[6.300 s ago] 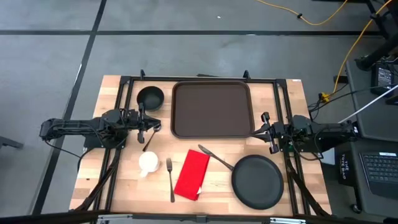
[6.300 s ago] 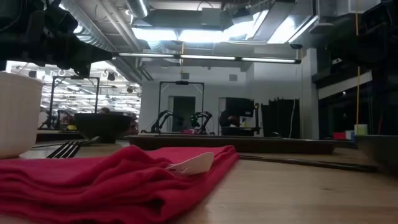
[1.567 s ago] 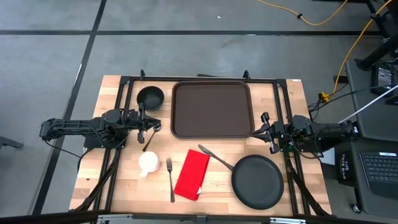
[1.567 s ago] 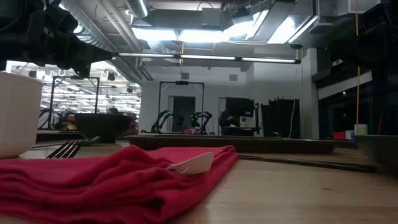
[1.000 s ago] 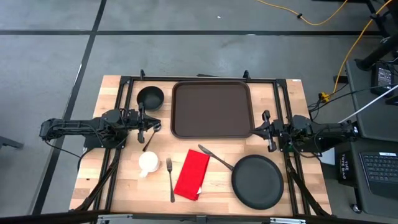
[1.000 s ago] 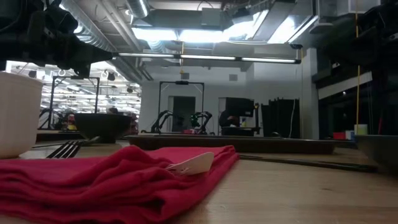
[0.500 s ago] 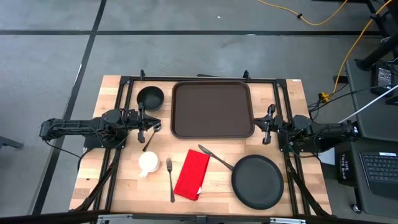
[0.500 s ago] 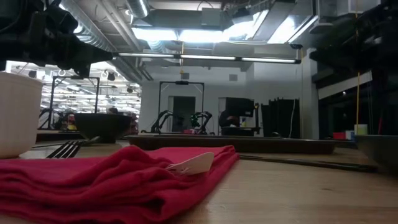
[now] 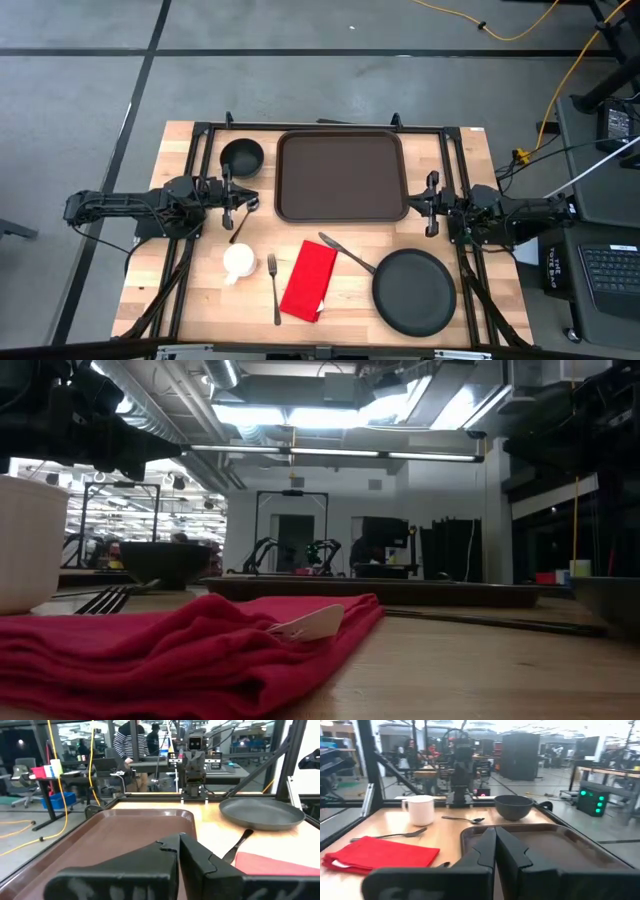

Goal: Set up tray
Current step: Put the white cup on the top left of the brown serving tray

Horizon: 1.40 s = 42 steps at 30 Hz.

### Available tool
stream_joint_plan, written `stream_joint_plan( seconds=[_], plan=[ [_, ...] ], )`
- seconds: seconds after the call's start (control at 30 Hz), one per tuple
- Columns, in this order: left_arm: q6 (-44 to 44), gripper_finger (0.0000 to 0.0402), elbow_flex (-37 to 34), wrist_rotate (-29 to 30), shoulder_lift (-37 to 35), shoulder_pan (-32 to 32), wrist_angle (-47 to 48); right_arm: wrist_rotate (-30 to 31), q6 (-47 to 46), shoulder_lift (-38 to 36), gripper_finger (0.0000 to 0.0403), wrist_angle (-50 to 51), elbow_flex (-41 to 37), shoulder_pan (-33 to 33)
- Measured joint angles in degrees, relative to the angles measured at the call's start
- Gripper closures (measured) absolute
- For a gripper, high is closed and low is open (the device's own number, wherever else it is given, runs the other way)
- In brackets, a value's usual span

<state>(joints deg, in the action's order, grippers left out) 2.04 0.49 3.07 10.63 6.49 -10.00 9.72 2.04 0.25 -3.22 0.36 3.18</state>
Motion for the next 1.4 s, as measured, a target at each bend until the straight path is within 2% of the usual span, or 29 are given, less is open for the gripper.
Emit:
stream_joint_plan(
  seconds=[0.2, 0.83, 1.2, 1.4],
  plan=[
    [-1.17, 0.0396, 0.0, 0.0, 0.0, 0.0, 0.07, 3.21, 8.7, 0.0, 0.039, -0.48, 0.01, 0.0],
    [-3.72, 0.0399, 1.15, -1.6, 0.76, -0.01, 0.42, 4.2, 1.42, 0.61, 0.0398, -1.41, 0.0, 0.0],
    [-1.36, 0.0398, 5.83, -1.21, 7.86, -0.01, 0.37, 4.22, 1.49, 9.15, 0.0398, -12.59, 0.19, 0.0],
    [-1.75, 0.0398, 6.92, -1.14, 11.89, -0.01, 0.35, 4.29, 1.23, 15.67, 0.0391, -12.9, 5.38, 0.0]
  ],
)
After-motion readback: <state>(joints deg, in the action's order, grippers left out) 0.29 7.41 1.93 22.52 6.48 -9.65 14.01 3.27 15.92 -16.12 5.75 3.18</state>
